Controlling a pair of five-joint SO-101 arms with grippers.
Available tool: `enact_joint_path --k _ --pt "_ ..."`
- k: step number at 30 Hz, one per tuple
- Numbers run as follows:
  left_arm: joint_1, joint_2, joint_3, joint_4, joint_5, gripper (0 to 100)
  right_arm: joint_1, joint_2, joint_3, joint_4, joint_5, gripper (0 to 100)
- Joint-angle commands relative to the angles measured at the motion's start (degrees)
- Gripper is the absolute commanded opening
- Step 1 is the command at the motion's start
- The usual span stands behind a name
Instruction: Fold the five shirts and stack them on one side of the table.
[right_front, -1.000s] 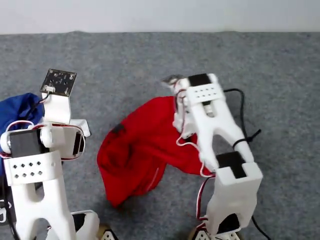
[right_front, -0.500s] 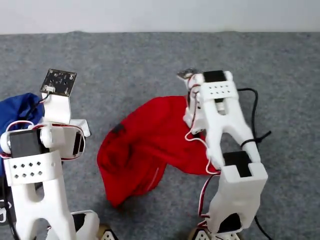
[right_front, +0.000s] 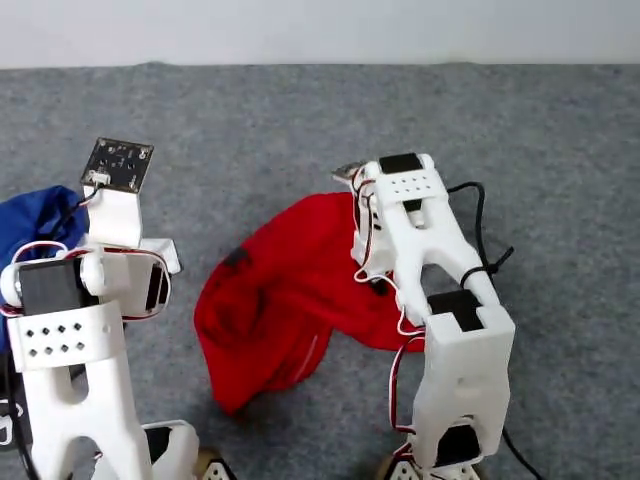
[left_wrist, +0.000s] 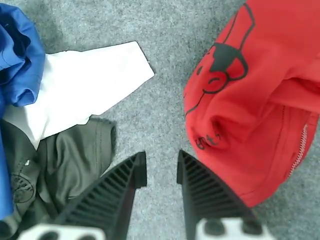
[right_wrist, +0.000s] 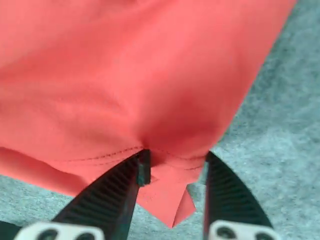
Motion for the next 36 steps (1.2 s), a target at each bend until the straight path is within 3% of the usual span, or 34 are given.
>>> enact_joint_path --k 1,15,23,28,36 --pt "0.4 -0.9 -0.2 -1.2 0.1 11 -0.6 -0.7 -6.1 2.2 -0.4 2.9" --pt "1.1 -1.2 -0.6 -2.5 0.1 11 1.6 -7.4 -13.5 9.5 1.0 1.0" --pt "17.1 -0.7 -0.2 -6.3 0.3 11 8.9 -18.8 -13.6 8.7 0.7 1.0" --pt "19.3 5.8 0.2 -11.9 0.4 13 15.8 -23.4 -13.6 7.0 0.9 1.0" --pt "25.7 23.8 -1.4 -9.0 -2.5 19 20.3 -25.5 -13.6 7.0 0.9 1.0"
